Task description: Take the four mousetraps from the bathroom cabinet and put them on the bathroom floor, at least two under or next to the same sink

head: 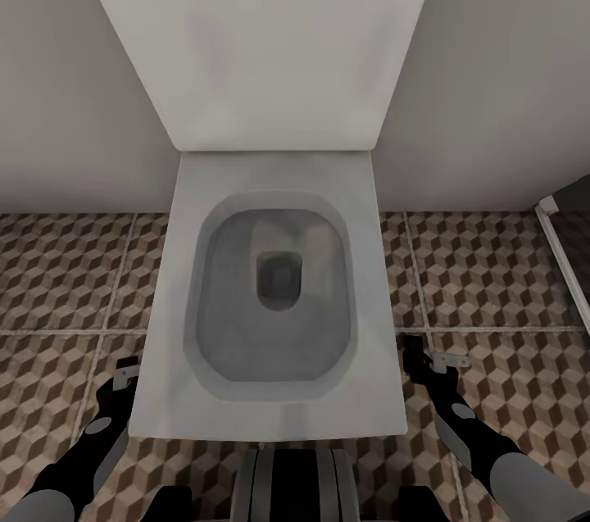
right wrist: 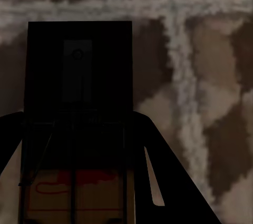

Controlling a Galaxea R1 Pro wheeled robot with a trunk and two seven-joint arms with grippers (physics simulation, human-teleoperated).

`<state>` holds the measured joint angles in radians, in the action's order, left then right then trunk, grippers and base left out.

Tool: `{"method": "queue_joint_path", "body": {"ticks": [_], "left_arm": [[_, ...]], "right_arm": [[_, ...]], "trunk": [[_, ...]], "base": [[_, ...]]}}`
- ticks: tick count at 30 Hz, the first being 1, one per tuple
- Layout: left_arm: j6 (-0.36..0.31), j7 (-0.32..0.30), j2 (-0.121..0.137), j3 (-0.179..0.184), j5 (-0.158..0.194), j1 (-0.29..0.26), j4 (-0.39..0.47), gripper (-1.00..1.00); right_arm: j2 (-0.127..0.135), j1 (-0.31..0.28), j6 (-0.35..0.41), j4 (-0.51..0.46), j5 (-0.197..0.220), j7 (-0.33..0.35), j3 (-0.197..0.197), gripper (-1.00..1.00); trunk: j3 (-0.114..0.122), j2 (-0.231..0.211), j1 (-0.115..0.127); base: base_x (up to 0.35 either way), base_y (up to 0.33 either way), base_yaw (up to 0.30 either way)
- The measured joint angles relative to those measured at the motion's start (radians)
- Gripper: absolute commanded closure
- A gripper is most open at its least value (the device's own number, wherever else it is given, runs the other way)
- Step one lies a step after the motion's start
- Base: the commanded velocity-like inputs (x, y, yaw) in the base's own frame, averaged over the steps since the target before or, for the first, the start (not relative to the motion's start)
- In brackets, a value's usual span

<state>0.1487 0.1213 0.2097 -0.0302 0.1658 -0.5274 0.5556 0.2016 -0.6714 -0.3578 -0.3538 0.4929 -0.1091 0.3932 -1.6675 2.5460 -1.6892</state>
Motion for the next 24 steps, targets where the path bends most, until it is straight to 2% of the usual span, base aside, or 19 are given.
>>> {"method": "queue_joint_path", "body": {"ticks": [22,23,24], "left_arm": [[0.003,0.000,0.000,0.000,-0.001,0.000,-0.001,1.00],[0.003,0.000,0.000,0.000,-0.001,0.000,0.000,1.00],[0.003,0.000,0.000,0.000,-0.001,0.000,-0.001,1.00]], "right_arm": [[0.000,0.000,0.000,0.000,0.000,0.000,0.000,1.00],[0.000,0.000,0.000,0.000,0.000,0.000,0.000,-1.00],[0.000,0.000,0.000,0.000,0.002,0.000,0.000,-1.00]], "trunk": [[0.000,0.000,0.000],[0.000,0.000,0.000],[0.000,0.000,0.000]], "base": [[0.000,0.000,0.000],[0.000,0.000,0.000],[0.000,0.000,0.000]]}}
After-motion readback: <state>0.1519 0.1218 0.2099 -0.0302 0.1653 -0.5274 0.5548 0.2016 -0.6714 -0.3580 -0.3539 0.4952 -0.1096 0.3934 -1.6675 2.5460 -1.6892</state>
